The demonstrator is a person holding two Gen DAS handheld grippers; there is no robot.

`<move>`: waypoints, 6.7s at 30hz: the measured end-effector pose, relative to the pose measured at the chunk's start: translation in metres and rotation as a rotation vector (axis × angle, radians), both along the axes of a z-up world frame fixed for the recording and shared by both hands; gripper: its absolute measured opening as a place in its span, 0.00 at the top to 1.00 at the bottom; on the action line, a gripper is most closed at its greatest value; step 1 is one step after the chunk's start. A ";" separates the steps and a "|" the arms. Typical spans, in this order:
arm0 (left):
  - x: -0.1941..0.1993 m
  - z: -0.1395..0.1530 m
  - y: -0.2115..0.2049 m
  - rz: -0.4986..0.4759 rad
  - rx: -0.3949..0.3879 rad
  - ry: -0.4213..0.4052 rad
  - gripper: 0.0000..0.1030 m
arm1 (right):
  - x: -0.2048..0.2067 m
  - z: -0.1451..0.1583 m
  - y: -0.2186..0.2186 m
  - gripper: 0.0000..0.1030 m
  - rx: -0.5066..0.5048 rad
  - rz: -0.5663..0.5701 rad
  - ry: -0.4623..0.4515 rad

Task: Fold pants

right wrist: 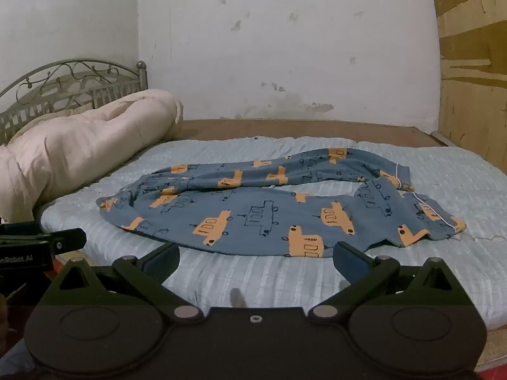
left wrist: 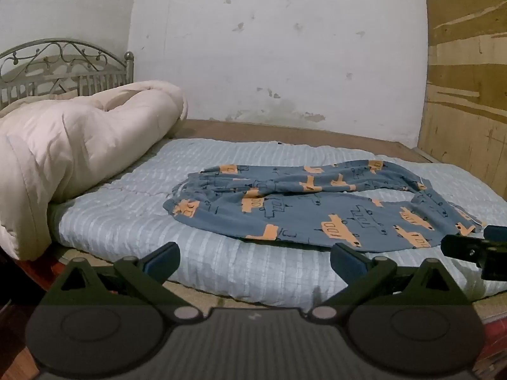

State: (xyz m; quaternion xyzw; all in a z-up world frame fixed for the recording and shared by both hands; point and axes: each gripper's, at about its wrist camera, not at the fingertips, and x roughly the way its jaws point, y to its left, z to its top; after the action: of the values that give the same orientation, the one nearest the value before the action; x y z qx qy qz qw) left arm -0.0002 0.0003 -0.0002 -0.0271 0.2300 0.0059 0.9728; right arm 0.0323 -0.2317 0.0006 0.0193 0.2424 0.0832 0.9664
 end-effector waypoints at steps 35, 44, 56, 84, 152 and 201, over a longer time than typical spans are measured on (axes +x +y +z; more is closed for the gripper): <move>-0.002 0.004 0.000 -0.002 0.000 -0.006 0.01 | -0.003 0.002 0.000 0.01 0.001 0.007 -0.014; -0.003 0.007 -0.005 -0.008 0.004 -0.007 0.01 | -0.004 0.004 0.002 0.01 -0.001 0.007 -0.016; -0.003 0.008 -0.006 -0.009 0.004 -0.007 0.01 | -0.005 0.003 0.003 0.01 -0.002 0.007 -0.017; -0.004 0.010 -0.008 -0.010 0.002 -0.011 0.01 | -0.007 0.005 0.005 0.01 -0.003 0.010 -0.019; 0.220 0.037 0.058 0.077 0.107 0.272 0.01 | 0.181 0.010 0.006 0.01 -0.012 -0.007 0.156; 0.453 -0.040 0.096 -0.305 0.260 0.315 0.01 | 0.521 -0.062 0.025 0.13 -0.325 0.570 0.368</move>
State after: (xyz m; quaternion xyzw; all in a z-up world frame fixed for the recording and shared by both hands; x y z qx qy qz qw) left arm 0.4531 0.0961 -0.0399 0.1346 0.3774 -0.1073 0.9099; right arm 0.5529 -0.2068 -0.0617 -0.1879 0.4178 0.3043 0.8352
